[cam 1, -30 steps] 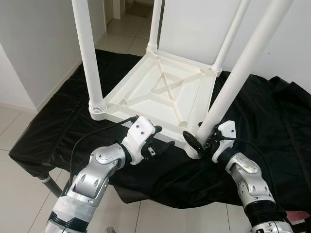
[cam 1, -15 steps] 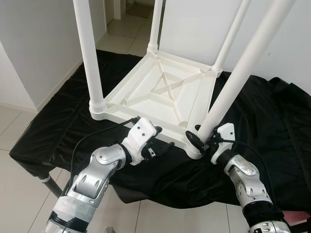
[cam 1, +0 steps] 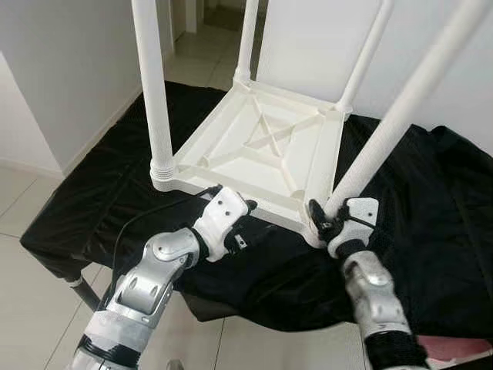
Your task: Building children table
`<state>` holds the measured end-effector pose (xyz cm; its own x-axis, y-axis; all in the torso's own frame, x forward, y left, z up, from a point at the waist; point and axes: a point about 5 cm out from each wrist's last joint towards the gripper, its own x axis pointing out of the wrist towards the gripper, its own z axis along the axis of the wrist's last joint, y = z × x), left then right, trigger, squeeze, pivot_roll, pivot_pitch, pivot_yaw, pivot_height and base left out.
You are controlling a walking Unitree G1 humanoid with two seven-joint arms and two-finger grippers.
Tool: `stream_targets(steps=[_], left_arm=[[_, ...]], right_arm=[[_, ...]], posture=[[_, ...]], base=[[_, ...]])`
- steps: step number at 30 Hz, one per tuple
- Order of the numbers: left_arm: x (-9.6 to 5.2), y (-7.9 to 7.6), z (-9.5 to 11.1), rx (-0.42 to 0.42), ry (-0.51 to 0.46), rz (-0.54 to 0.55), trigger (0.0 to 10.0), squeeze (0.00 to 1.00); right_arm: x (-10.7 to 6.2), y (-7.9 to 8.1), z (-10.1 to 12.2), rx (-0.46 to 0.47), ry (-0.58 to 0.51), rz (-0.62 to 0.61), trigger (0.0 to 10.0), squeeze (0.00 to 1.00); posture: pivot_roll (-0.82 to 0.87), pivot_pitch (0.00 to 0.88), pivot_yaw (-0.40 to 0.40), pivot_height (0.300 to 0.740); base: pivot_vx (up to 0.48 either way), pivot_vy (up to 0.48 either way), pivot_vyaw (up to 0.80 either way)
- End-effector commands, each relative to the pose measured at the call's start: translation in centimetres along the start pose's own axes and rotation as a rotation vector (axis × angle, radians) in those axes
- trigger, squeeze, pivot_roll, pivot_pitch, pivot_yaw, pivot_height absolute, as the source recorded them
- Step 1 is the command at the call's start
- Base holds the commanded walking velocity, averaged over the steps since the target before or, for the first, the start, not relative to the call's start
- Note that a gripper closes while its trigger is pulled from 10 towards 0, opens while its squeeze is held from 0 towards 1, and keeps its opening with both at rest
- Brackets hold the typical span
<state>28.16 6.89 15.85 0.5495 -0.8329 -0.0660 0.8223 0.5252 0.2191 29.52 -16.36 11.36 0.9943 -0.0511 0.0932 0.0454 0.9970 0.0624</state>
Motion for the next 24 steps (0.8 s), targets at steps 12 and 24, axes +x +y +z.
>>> stream_targets(steps=[12,24], left_arm=[[0.4,0.1,-0.1,0.012,0.006,0.012,10.0,0.00],[0.1,0.1,-0.2,0.014,0.007,0.020,10.0,0.00]], right_arm=[[-1.1,-0.1,-0.4,-0.045,0.038,-0.222,10.0,0.00],[-1.4,1.2,0.2,-0.064,0.012,-0.139,10.0,1.00]], posture=[[0.05,0.000,-0.109,0.740],[0.06,0.000,-0.115,0.740]], base=[[0.000,0.000,0.00],[0.000,0.000,0.00]])
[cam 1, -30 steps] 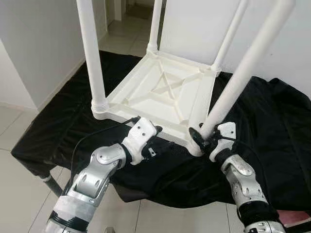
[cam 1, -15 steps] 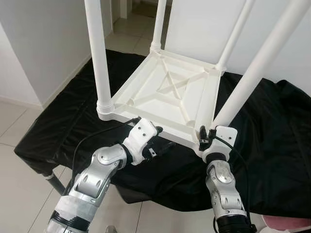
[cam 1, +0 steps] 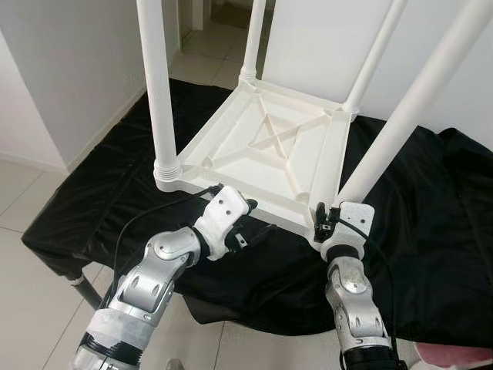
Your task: Building children table
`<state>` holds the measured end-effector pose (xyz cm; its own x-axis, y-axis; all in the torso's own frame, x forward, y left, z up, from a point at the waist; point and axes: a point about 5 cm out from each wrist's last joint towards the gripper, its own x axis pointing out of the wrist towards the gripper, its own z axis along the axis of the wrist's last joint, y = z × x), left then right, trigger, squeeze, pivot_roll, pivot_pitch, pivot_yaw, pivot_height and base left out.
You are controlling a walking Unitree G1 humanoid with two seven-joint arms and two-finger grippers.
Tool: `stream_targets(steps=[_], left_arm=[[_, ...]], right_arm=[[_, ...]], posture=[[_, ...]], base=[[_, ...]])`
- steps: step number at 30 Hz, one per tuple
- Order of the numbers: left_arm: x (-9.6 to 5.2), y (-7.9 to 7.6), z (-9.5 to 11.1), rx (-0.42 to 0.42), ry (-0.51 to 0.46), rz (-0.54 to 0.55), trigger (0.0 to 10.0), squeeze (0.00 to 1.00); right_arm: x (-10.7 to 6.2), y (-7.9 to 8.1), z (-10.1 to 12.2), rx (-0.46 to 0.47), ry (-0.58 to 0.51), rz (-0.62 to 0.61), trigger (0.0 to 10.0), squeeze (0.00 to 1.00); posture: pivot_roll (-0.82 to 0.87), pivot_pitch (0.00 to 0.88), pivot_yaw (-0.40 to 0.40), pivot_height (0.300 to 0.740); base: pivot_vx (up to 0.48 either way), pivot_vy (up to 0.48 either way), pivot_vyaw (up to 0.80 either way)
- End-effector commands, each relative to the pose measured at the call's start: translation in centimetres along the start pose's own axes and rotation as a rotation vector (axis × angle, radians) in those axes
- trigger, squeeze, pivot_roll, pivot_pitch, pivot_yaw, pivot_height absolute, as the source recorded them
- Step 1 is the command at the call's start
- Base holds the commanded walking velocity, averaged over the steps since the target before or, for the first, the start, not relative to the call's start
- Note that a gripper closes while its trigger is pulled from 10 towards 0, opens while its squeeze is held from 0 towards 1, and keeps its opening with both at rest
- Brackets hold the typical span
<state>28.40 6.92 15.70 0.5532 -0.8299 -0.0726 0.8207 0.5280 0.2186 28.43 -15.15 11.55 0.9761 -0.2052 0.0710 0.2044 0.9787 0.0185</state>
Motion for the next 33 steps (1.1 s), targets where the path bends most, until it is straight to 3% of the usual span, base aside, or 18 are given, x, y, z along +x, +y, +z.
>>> stream_targets(steps=[1,7,14,15,16,25,29,30,33], left_arm=[[0.0,-0.1,0.0,0.015,-0.001,0.017,10.0,0.00],[-0.2,-0.1,-0.1,0.016,0.006,0.019,10.0,0.00],[-0.3,0.1,0.0,0.016,0.008,0.019,10.0,0.00],[-0.2,0.1,0.0,0.016,0.007,0.019,10.0,0.00],[-0.2,0.1,0.1,0.017,0.007,0.019,10.0,0.00],[-0.2,0.2,0.1,0.016,0.006,0.018,10.0,0.00],[-0.1,0.2,0.1,0.014,0.005,0.016,10.0,0.00],[-0.1,0.2,0.1,0.012,0.004,0.017,10.0,0.00],[-0.1,0.3,0.2,0.012,0.003,0.017,10.0,0.00]], right_arm=[[-0.2,0.1,0.0,-0.007,-0.005,0.017,10.0,1.00],[-0.2,-1.0,0.0,-0.093,-0.044,0.066,10.0,1.00],[-0.3,-1.9,-0.1,-0.062,-0.040,0.158,10.0,1.00],[-0.3,-1.9,-0.3,-0.066,-0.026,0.187,10.0,0.62],[-0.4,-1.8,-0.5,-0.072,-0.012,0.234,10.0,0.00],[-0.3,-2.2,-0.5,-0.075,-0.021,0.367,10.0,0.00],[0.5,-2.7,-0.2,-0.101,-0.027,0.454,10.0,0.00],[1.3,-2.9,0.0,-0.126,-0.029,0.505,10.0,0.00],[1.5,-2.8,0.1,-0.134,-0.030,0.517,10.0,0.00]], posture=[[0.06,0.000,-0.115,0.740],[0.06,0.000,-0.113,0.740],[0.06,0.000,-0.106,0.740],[0.06,0.000,-0.105,0.740],[0.05,0.000,-0.104,0.740],[0.05,0.000,-0.100,0.740],[0.04,0.003,-0.094,0.740],[0.03,0.005,-0.088,0.740],[0.03,0.007,-0.086,0.740]], base=[[0.000,0.000,0.00],[0.000,0.000,0.00],[0.000,0.000,0.00],[0.000,0.000,0.00],[0.000,0.000,0.00],[0.000,0.000,0.00],[0.000,0.000,0.00],[0.000,0.000,0.00],[0.000,0.000,0.00]])
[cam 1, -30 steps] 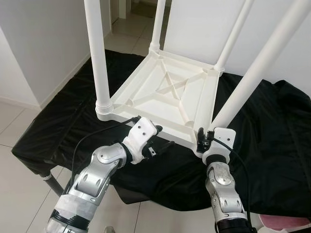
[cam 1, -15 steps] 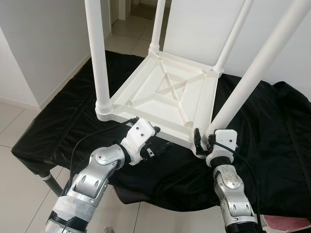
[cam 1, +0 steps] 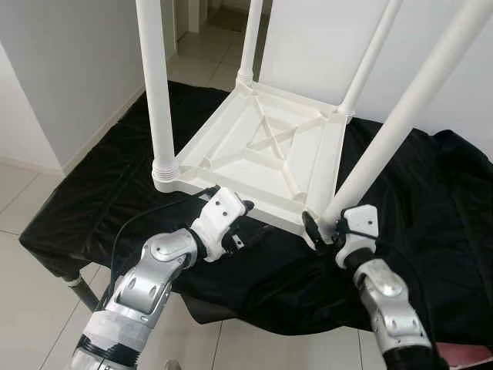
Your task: Building children table
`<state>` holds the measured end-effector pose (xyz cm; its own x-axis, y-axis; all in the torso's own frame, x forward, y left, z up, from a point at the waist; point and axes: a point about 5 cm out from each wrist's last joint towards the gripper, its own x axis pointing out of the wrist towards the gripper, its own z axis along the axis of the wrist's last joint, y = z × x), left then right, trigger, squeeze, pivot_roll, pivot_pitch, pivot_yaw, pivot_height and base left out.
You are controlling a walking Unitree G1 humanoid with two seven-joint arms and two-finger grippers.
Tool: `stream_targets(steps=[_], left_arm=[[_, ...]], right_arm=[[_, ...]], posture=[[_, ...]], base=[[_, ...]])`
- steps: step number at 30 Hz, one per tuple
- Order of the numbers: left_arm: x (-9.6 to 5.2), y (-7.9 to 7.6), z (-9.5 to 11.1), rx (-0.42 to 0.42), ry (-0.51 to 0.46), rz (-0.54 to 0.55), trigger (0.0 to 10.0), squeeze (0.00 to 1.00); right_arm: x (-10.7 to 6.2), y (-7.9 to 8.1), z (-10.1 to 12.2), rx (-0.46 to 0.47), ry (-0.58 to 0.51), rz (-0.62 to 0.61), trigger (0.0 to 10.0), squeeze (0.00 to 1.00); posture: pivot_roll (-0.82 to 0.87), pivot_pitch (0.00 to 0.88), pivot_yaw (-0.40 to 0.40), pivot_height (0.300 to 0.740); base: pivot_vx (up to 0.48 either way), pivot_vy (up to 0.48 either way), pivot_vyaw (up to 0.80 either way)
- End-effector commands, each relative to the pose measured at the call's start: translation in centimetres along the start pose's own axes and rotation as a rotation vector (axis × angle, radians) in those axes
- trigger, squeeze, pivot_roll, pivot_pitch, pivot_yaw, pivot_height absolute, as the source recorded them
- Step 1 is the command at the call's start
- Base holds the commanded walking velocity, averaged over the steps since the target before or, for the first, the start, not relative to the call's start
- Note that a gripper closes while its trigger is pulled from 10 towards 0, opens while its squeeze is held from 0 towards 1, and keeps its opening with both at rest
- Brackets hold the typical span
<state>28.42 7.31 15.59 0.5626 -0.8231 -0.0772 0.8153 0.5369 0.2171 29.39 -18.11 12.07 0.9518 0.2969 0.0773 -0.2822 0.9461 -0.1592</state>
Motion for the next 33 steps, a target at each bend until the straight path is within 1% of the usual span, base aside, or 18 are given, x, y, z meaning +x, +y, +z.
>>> stream_targets(steps=[1,2,5,6,7,9,12,13,14,15,17,18,21,25,31,32,33], left_arm=[[0.2,0.1,0.4,0.014,-0.004,0.007,10.0,0.00],[0.2,0.2,0.4,0.015,-0.005,0.007,10.0,0.00],[0.3,0.2,0.5,0.016,-0.006,0.007,10.0,0.00],[0.3,0.3,0.6,0.017,-0.007,0.008,10.0,0.00],[0.3,0.3,0.6,0.017,-0.007,0.008,10.0,0.00],[0.3,0.4,0.7,0.018,-0.007,0.009,10.0,0.00],[0.3,0.4,0.7,0.018,-0.007,0.009,10.0,0.00],[0.3,0.4,0.7,0.018,-0.008,0.008,10.0,0.00],[0.3,0.4,0.7,0.018,-0.008,0.008,10.0,0.00],[0.3,0.3,0.7,0.018,-0.008,0.004,10.0,0.00],[0.3,0.3,0.7,0.018,-0.008,0.004,10.0,0.00],[0.4,0.3,0.7,0.017,-0.007,0.001,10.0,0.00],[0.4,0.2,0.7,0.016,-0.005,-0.004,10.0,0.00],[0.4,0.1,0.6,0.012,-0.003,-0.006,10.0,0.00],[0.3,0.0,0.5,0.007,-0.001,-0.009,10.0,0.00],[0.3,0.0,0.5,0.005,-0.001,-0.010,10.0,0.00],[0.3,0.0,0.5,0.004,-0.001,-0.010,10.0,0.00]], right_arm=[[0.1,-0.2,-0.3,0.014,0.007,0.019,10.0,0.00],[0.3,-0.2,-0.2,0.009,0.004,0.048,10.0,0.00],[0.5,-0.2,-0.1,0.007,0.002,0.073,10.0,0.00],[0.7,0.0,0.0,0.008,0.000,0.109,10.0,0.00],[0.7,0.0,0.0,0.008,0.000,0.109,10.0,0.00],[0.9,0.2,0.0,0.010,0.000,0.163,10.0,0.00],[0.9,0.2,0.0,0.010,0.000,0.163,10.0,0.00],[1.0,0.4,0.0,0.014,-0.001,0.195,10.0,0.00],[1.0,0.4,0.0,0.014,-0.001,0.195,10.0,0.00],[1.1,0.3,-0.1,0.013,-0.001,0.215,4.6,0.00],[1.1,0.3,-0.1,0.013,-0.001,0.215,4.6,0.00],[1.1,0.1,-0.2,0.015,0.001,0.221,0.0,0.00],[0.9,-0.3,-0.5,0.036,0.008,0.218,0.0,0.00],[0.6,-0.9,-1.0,0.093,0.019,0.195,0.0,0.00],[0.2,-0.9,-1.3,0.136,0.021,0.189,0.0,0.00],[0.2,-0.9,-1.3,0.144,0.019,0.187,2.2,0.00],[0.1,-0.9,-1.4,0.147,0.021,0.181,2.2,0.00]], posture=[[0.03,0.010,-0.083,0.740],[0.03,0.012,-0.081,0.740],[0.03,0.016,-0.080,0.740],[0.03,0.017,-0.077,0.740],[0.03,0.017,-0.077,0.740],[0.03,0.021,-0.074,0.740],[0.03,0.021,-0.074,0.740],[0.02,0.021,-0.072,0.740],[0.02,0.021,-0.072,0.740],[0.02,0.023,-0.071,0.740],[0.02,0.023,-0.071,0.740],[0.02,0.026,-0.071,0.740],[0.02,0.027,-0.074,0.740],[0.01,0.032,-0.076,0.740],[0.01,0.038,-0.079,0.740],[0.01,0.038,-0.079,0.740],[0.01,0.039,-0.082,0.740]], base=[[0.000,0.000,0.00],[0.000,0.000,0.00],[0.000,0.000,0.00],[0.000,0.000,0.00],[0.000,0.000,0.00],[0.000,0.000,0.00],[0.000,0.000,0.00],[0.000,0.000,0.00],[0.000,0.000,0.00],[0.000,0.000,0.00],[0.000,0.000,0.00],[0.000,0.000,0.00],[0.000,0.000,0.00],[0.000,0.000,0.00],[0.000,0.000,0.00],[0.000,0.000,0.00],[0.000,0.000,0.00]])
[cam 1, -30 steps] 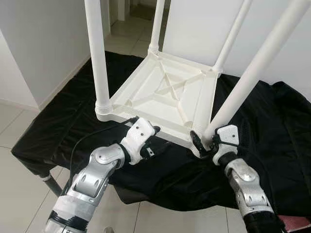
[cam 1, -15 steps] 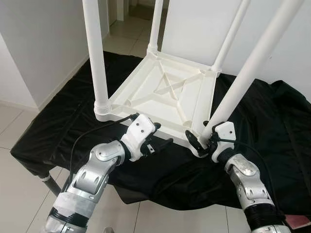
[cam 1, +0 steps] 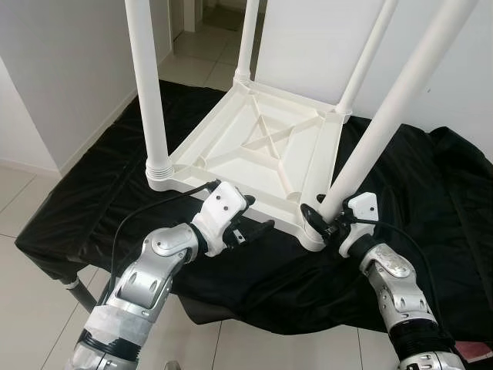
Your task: Building children table
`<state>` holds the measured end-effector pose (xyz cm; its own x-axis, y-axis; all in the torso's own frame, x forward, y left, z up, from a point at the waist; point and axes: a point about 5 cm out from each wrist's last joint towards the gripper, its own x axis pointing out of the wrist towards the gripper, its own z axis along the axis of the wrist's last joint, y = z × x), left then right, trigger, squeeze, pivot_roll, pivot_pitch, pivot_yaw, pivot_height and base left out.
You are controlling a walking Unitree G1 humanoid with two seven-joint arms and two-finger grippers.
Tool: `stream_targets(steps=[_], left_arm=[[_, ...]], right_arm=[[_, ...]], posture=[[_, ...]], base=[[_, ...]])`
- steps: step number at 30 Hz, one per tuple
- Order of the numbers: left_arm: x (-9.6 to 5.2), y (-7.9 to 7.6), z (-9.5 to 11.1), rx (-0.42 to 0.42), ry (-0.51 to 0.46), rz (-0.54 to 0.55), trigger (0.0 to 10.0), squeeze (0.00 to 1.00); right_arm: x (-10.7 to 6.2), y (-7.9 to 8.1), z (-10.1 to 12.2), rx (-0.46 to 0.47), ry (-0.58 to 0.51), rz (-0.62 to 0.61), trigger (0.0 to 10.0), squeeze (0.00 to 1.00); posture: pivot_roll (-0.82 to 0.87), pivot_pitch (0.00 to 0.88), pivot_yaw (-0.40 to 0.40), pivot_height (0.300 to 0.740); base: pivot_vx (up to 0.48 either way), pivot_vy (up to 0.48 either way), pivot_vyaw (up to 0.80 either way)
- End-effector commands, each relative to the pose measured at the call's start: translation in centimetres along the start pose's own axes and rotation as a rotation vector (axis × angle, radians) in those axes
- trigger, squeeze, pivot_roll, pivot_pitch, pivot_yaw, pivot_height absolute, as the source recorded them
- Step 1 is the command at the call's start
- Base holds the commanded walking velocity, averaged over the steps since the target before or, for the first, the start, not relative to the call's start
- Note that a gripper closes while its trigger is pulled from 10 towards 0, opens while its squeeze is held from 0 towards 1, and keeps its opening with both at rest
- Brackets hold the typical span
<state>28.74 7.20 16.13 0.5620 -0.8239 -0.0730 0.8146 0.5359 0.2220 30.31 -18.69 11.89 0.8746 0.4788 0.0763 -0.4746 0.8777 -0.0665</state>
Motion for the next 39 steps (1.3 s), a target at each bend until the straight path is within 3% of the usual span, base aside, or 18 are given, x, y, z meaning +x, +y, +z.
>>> stream_targets(steps=[1,2,3,10,12,14,15,16,19,22,26,28,36,37,38,39], left_arm=[[0.1,-0.4,0.0,-0.001,0.004,-0.010,10.0,0.00],[0.1,-0.4,0.0,-0.001,0.005,-0.010,10.0,0.00],[0.1,-0.4,-0.1,-0.003,0.006,-0.009,10.0,0.00],[0.1,-0.5,-0.1,-0.007,0.006,-0.009,10.0,0.00],[0.2,-0.5,-0.1,-0.010,0.005,-0.012,10.0,0.00],[0.2,-0.5,-0.1,-0.010,0.005,-0.012,10.0,0.00],[0.2,-0.5,-0.1,-0.011,0.005,-0.014,10.0,0.00],[0.2,-0.5,-0.1,-0.011,0.005,-0.014,10.0,0.00],[0.5,-0.5,0.0,-0.009,0.000,-0.021,10.0,0.00],[0.7,-0.4,0.1,-0.007,-0.003,-0.024,10.0,0.00],[0.8,-0.4,0.2,-0.004,-0.008,-0.025,10.0,0.00],[0.9,-0.3,0.4,0.000,-0.011,-0.023,10.0,0.00],[1.0,-0.3,0.5,-0.001,-0.017,-0.016,10.0,0.00],[1.0,-0.3,0.5,0.000,-0.018,-0.012,10.0,0.00],[1.0,-0.3,0.5,0.000,-0.018,-0.012,10.0,0.00],[1.0,-0.3,0.5,-0.001,-0.018,-0.008,10.0,0.00]], right_arm=[[-0.7,-0.1,-1.0,0.044,0.038,-0.023,2.2,0.00],[-0.7,-0.1,-1.0,0.042,0.040,-0.025,2.2,0.00],[-0.9,0.0,-1.0,0.057,0.037,-0.047,10.0,0.00],[-1.4,0.3,-0.9,0.077,0.025,-0.125,10.0,0.00],[-1.7,0.6,-0.8,0.101,0.014,-0.314,10.0,0.00],[-1.7,0.6,-0.8,0.101,0.014,-0.314,10.0,0.00],[-1.8,1.0,-0.7,0.114,0.011,-0.389,10.0,0.00],[-1.8,1.0,-0.7,0.114,0.011,-0.389,10.0,0.00],[-1.4,3.0,-0.5,0.156,0.004,-0.574,10.0,0.00],[-1.0,4.3,-0.4,0.178,-0.004,-0.668,10.0,0.00],[-0.2,5.5,-0.4,0.198,-0.008,-0.646,10.0,0.00],[0.4,5.4,-0.2,0.218,-0.007,-0.585,10.0,0.00],[0.6,6.3,0.6,0.200,-0.037,-0.546,10.0,0.00],[0.6,6.2,0.7,0.203,-0.042,-0.544,10.0,0.44],[0.6,6.2,0.7,0.203,-0.042,-0.544,10.0,0.44],[0.6,6.3,0.8,0.204,-0.044,-0.546,10.0,1.00]], posture=[[0.01,0.039,-0.082,0.740],[0.01,0.039,-0.082,0.740],[0.00,0.043,-0.085,0.740],[0.00,0.044,-0.087,0.740],[-0.01,0.043,-0.086,0.740],[-0.01,0.043,-0.086,0.740],[-0.01,0.041,-0.085,0.740],[-0.01,0.041,-0.085,0.740],[-0.02,0.038,-0.082,0.740],[-0.01,0.033,-0.080,0.740],[-0.01,0.033,-0.079,0.740],[-0.01,0.033,-0.082,0.740],[0.00,0.033,-0.095,0.740],[0.00,0.034,-0.096,0.740],[0.00,0.034,-0.096,0.740],[0.01,0.034,-0.098,0.740]], base=[[0.000,0.000,0.00],[0.000,0.000,0.00],[0.000,0.000,0.00],[0.000,0.000,0.00],[0.000,0.000,0.00],[0.000,0.000,0.00],[0.000,0.000,0.00],[0.000,0.000,0.00],[0.000,0.000,0.00],[0.000,0.000,0.00],[0.000,0.000,0.00],[0.000,0.000,0.00],[0.000,0.000,0.00],[0.000,0.000,0.00],[0.000,0.000,0.00],[0.000,0.000,0.00]])
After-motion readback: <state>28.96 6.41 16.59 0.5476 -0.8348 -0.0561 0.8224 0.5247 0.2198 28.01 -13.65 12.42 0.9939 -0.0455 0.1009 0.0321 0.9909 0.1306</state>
